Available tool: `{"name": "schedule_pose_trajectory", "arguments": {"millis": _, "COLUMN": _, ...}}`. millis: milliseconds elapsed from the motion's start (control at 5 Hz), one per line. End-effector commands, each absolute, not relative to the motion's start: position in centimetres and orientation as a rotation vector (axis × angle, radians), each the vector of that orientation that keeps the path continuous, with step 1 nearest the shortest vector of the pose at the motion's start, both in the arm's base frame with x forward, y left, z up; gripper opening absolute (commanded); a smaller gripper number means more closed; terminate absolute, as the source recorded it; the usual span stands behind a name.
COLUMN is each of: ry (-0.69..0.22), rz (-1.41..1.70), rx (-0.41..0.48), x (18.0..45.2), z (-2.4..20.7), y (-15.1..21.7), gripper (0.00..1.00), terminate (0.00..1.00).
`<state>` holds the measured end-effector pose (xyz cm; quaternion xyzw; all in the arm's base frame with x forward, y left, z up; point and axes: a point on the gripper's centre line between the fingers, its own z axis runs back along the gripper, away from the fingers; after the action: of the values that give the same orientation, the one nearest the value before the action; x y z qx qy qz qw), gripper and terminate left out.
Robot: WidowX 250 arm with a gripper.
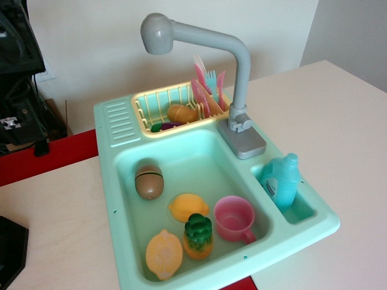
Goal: Turn faucet front to right
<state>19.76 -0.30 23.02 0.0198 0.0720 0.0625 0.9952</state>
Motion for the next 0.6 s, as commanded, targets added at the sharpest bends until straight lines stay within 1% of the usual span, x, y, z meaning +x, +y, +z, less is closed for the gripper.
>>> {"name": "schedule_pose_trajectory", "arguments": {"millis": 0, "ry": 0.144, "rz": 0.125, "rx": 0.04, "x": 19.8, "z": 23.0, "y": -0.3, "gripper": 1.0, "terminate": 0.0}}
{"name": "schedule_pose_trajectory", "arguments": {"millis": 400, "ry": 0.127, "rz": 0.195, "rx": 0.062, "x": 22.8, "z": 23.1, "y": 3.5, "gripper": 1.0, "terminate": 0.0}}
